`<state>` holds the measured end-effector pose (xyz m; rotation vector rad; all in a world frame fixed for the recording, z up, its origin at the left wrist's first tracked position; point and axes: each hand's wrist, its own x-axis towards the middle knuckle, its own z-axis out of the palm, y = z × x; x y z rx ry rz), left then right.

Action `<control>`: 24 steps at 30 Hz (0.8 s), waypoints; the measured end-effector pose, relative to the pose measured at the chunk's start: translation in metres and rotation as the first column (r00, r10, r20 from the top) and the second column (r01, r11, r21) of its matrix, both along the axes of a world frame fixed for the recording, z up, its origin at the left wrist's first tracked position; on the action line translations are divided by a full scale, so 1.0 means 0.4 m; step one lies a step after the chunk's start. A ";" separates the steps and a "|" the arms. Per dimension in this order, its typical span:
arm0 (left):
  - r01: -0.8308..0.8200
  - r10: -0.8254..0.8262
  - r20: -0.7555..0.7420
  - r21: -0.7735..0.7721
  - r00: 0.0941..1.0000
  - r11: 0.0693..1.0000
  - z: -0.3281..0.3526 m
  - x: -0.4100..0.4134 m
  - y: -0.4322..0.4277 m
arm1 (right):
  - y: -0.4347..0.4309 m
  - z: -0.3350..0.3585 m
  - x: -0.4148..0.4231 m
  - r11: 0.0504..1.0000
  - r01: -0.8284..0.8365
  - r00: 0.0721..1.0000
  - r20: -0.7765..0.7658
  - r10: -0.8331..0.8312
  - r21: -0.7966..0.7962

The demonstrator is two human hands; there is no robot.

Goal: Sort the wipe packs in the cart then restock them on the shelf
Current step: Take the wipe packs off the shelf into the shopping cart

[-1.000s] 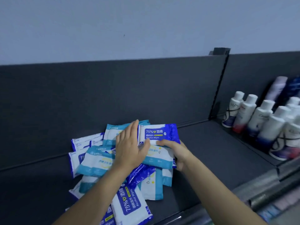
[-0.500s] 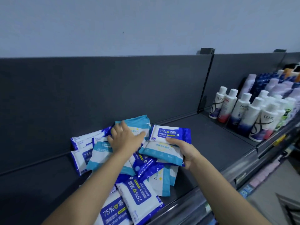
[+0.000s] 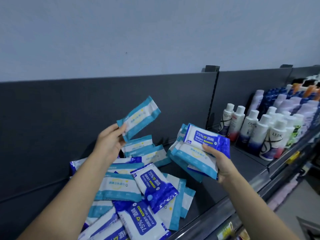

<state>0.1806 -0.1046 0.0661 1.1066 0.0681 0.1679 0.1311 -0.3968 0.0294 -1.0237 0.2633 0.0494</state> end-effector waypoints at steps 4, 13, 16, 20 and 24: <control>0.185 -0.179 -0.053 0.134 0.982 0.974 -0.016 -0.002 -0.155 | 0.005 0.015 -0.006 0.997 -0.079 0.997 -0.019 0.079 0.014; 0.292 -0.188 -0.359 0.261 0.914 0.920 -0.140 0.006 -0.342 | 0.026 -0.022 -0.013 0.988 -0.155 0.984 -0.086 0.156 0.025; 0.357 -0.189 -0.418 0.374 0.889 0.856 -0.165 0.009 -0.350 | 0.013 -0.035 -0.005 0.984 -0.172 0.981 -0.081 0.176 0.049; 0.320 -0.158 -0.350 0.472 0.923 0.822 -0.182 0.010 -0.371 | 0.013 -0.054 -0.014 0.979 -0.194 0.980 -0.031 0.196 0.066; 0.203 -0.118 -0.185 0.564 0.976 0.801 -0.180 0.002 -0.396 | 0.007 -0.088 -0.018 0.973 -0.170 0.979 0.084 0.184 -0.155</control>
